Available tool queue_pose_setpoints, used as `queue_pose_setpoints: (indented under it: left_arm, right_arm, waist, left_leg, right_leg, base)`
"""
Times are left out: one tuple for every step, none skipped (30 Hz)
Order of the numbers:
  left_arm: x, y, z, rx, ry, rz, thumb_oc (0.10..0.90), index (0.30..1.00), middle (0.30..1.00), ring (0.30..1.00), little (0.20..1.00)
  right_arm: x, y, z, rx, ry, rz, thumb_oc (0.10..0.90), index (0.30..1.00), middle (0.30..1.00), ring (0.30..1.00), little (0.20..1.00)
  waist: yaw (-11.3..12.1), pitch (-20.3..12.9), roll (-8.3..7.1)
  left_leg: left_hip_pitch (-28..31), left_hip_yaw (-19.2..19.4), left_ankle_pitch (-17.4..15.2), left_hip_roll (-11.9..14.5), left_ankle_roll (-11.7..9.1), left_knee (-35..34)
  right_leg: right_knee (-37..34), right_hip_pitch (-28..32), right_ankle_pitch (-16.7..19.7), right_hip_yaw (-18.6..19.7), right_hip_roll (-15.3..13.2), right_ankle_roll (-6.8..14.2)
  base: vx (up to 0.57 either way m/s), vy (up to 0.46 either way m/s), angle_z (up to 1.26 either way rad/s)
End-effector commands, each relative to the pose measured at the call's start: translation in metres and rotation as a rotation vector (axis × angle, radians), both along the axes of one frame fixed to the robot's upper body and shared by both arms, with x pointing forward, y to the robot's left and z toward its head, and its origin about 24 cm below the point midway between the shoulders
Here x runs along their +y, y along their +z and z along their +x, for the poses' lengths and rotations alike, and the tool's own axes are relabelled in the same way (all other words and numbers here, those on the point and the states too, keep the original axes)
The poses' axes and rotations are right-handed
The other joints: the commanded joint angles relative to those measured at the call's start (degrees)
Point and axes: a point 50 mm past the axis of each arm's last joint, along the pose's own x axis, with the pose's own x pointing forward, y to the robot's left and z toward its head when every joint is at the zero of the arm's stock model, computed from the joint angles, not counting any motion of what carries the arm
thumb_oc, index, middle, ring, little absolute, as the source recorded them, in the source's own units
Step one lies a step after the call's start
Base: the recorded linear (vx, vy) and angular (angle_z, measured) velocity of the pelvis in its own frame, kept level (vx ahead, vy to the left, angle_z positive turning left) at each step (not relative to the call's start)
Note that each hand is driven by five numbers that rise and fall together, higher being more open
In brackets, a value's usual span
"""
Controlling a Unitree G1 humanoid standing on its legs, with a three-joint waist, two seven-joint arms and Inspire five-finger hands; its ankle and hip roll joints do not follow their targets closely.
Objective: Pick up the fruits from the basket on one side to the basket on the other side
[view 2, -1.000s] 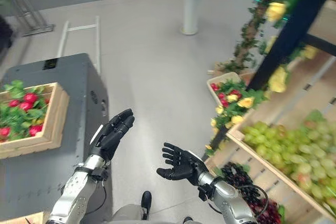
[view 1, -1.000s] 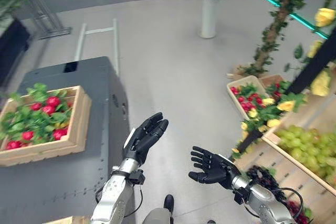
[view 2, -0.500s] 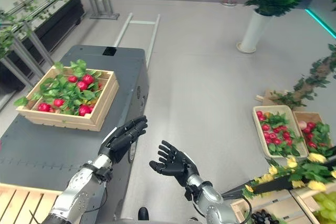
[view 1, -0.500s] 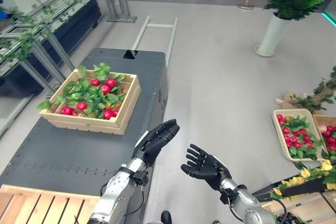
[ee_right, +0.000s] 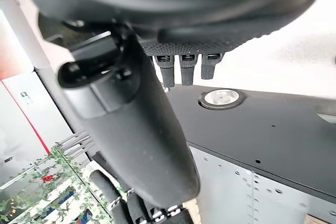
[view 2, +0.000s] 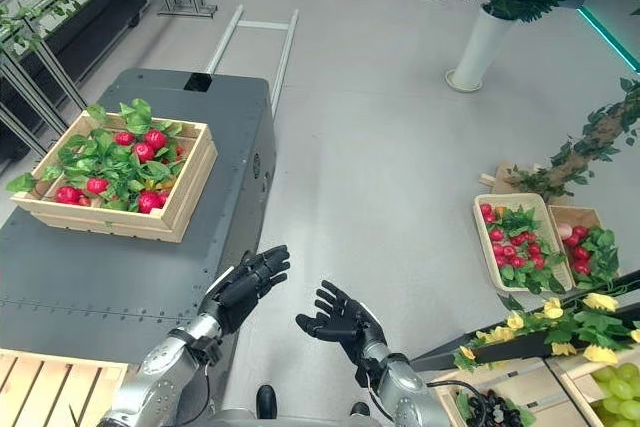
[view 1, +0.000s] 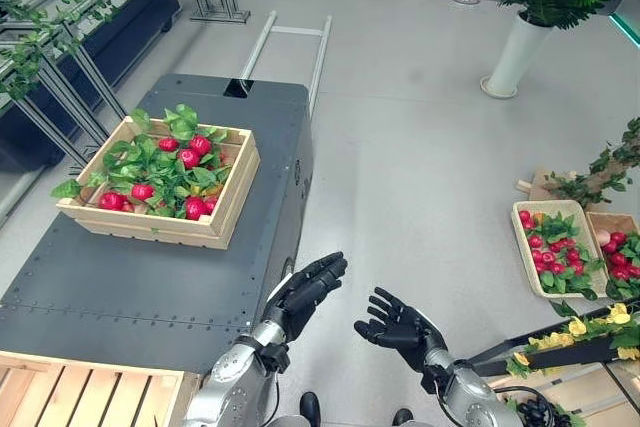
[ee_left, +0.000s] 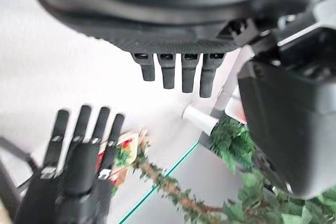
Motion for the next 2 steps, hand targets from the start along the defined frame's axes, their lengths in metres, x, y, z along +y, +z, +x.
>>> queue_pose_setpoints:
  left_arm:
    - [-0.0214, 0.0364, 0.0301, -0.228, -0.028, -0.059, 0.800, 0.900, 0.900, 0.900, 0.900]
    - [-0.0213, 0.0348, 0.0296, -0.225, -0.034, -0.037, 0.800, 0.900, 0.900, 0.900, 0.900]
  right_arm:
    - [0.0171, 0.0330, 0.0284, -0.206, 0.006, 0.052, 0.800, 0.900, 0.900, 0.900, 0.900]
    - [0.0167, 0.0321, 0.0279, -0.198, 0.004, 0.052, 0.800, 0.900, 0.900, 0.900, 0.900]
  waist:
    - [0.46, -2.85, 1.81]
    - [0.37, -2.89, 1.81]
  left_leg:
    - [2.91, -0.15, -3.89, 2.30, -4.23, 0.32]
    - [3.02, -0.17, -3.91, 2.33, -4.25, 0.22]
  right_leg:
    - [1.48, -2.19, 3.60, 0.71, 0.56, -0.21]
    - [1.26, -2.04, 3.58, 0.86, 0.69, -0.28]
  base:
    - [0.00, 0.000, 0.00]
    - [0.00, 0.000, 0.00]
